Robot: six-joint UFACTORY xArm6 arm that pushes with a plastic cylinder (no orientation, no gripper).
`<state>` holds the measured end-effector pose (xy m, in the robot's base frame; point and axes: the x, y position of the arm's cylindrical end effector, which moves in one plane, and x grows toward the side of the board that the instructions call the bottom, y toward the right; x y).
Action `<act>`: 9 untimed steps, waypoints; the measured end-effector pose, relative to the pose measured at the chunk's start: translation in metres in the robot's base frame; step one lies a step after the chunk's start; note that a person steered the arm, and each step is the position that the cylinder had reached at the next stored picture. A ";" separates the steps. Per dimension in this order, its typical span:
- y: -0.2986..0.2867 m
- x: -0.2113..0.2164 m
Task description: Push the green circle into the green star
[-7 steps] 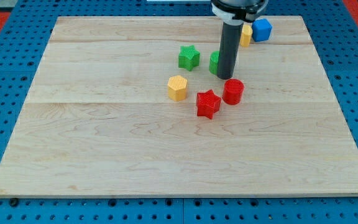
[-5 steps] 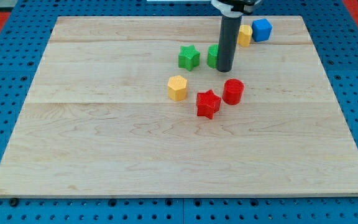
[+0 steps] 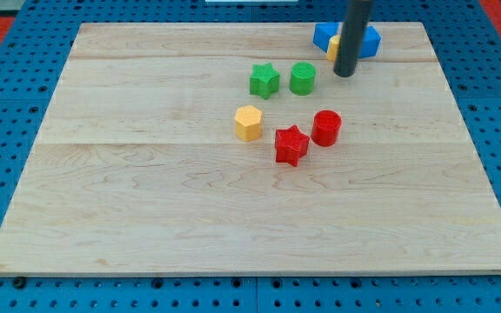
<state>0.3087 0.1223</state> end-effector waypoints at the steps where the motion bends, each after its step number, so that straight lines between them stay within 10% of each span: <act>1: -0.038 0.001; 3: -0.041 0.003; 6: 0.080 0.113; 9: -0.018 0.141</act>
